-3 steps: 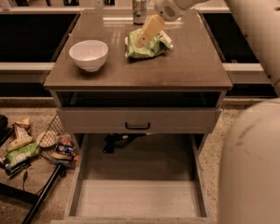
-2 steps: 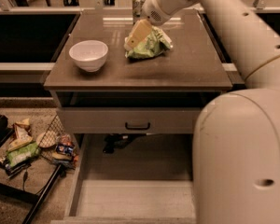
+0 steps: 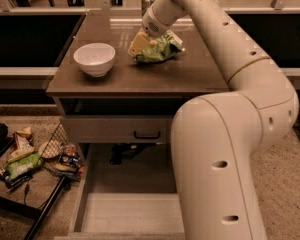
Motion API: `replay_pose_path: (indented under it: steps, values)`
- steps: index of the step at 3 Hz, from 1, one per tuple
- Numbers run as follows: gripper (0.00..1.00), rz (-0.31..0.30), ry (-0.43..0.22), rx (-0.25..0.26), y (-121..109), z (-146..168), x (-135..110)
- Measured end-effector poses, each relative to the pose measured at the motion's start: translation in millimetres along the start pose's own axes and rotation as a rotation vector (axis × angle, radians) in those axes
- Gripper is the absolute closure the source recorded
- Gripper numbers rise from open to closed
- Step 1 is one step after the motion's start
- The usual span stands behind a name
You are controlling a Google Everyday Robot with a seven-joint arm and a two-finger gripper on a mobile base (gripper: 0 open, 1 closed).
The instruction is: Place green jalapeno chip bag into middle drawer
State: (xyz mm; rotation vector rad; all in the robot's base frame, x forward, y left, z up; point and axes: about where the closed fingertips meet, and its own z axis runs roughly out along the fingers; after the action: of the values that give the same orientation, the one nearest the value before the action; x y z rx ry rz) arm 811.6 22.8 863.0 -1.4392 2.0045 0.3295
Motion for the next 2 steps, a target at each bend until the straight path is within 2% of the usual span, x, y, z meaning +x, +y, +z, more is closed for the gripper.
replay_pose_path:
  steps: [1, 2]
  values:
    - [0.73, 0.042, 0.07, -0.034, -1.9, 18.3, 25.2]
    - [0.96, 0.046, 0.075, -0.038, -2.0, 18.2, 27.4]
